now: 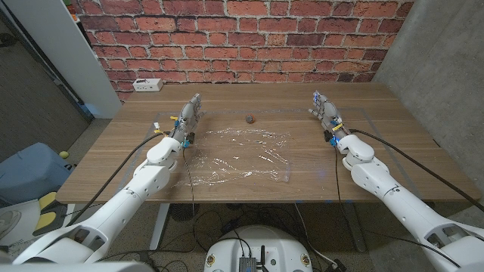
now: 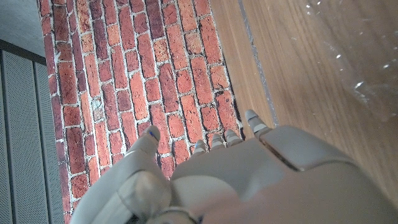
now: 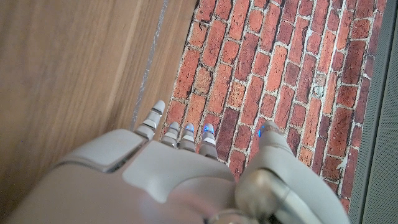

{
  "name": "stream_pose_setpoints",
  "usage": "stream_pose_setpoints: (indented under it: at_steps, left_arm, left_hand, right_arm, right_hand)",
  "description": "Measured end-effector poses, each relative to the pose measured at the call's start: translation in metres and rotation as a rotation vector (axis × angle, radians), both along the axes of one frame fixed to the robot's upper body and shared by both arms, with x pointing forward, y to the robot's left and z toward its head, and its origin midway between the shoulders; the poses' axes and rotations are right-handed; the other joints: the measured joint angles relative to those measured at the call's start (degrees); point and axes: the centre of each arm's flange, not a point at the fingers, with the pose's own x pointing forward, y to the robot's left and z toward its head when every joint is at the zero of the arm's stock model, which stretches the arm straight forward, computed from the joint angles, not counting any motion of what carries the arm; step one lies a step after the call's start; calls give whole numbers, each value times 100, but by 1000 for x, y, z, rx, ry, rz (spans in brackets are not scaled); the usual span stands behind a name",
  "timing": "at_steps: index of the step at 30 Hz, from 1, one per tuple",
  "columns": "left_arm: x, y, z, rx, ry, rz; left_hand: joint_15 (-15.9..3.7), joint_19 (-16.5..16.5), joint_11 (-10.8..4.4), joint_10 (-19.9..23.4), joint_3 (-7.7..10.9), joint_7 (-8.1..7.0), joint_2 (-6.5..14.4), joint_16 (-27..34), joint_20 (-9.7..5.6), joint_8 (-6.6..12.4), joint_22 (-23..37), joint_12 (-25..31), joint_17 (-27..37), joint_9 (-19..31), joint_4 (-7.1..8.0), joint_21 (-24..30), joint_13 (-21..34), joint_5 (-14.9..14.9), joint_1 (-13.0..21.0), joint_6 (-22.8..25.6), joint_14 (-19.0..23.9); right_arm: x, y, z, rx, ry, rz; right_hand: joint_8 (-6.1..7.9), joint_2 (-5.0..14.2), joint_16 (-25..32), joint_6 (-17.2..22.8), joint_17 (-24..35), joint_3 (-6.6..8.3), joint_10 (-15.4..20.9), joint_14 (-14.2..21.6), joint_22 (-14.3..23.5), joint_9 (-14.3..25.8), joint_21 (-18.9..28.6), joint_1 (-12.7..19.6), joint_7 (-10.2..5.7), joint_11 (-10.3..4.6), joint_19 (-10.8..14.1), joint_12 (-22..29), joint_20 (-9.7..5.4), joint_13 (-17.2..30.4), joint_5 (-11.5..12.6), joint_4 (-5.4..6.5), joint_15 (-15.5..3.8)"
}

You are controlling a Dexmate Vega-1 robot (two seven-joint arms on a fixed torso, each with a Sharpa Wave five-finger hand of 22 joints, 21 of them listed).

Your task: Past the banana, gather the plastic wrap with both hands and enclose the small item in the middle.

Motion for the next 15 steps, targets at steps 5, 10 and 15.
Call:
stream_pose_setpoints:
  at_steps: [5, 10, 15]
  left_arm:
    - [0, 0, -1, -1, 2, 0]
    - [-1, 0, -3, -3, 2, 1]
    - [-3, 2, -4, -5, 2, 4]
  left_hand:
    - [0, 22, 0, 0, 0, 0, 0, 0, 22, 0, 0, 0, 0, 0, 0, 0, 1, 0, 0, 0, 0]
    - [-1, 22, 0, 1, 0, 0, 0, 0, 21, 0, 0, 0, 0, 0, 0, 0, 1, -1, 0, 1, 1]
    - [19, 22, -1, 1, 0, 0, 0, 10, 21, 0, -1, 0, -1, 0, 0, 0, 1, -1, 0, 1, -19]
  right_arm:
    - [1, 1, 1, -11, 3, -2]
    - [1, 2, 0, -29, 11, -15]
    - [0, 8, 4, -68, 10, -29]
  right_hand:
    - [0, 38, 0, 0, 0, 17, 2, 0, 0, 0, 0, 38, 0, 1, 0, 0, 0, 0, 0, -17, 0]
    - [0, 38, 0, 0, 0, 24, 31, 0, 0, 0, 0, 38, 0, 31, 0, 0, -1, -1, 0, -24, 0]
    - [0, 45, 0, 0, 0, 47, 31, 1, -1, 0, 0, 77, 1, 30, 2, 0, 2, -1, 0, -47, -1]
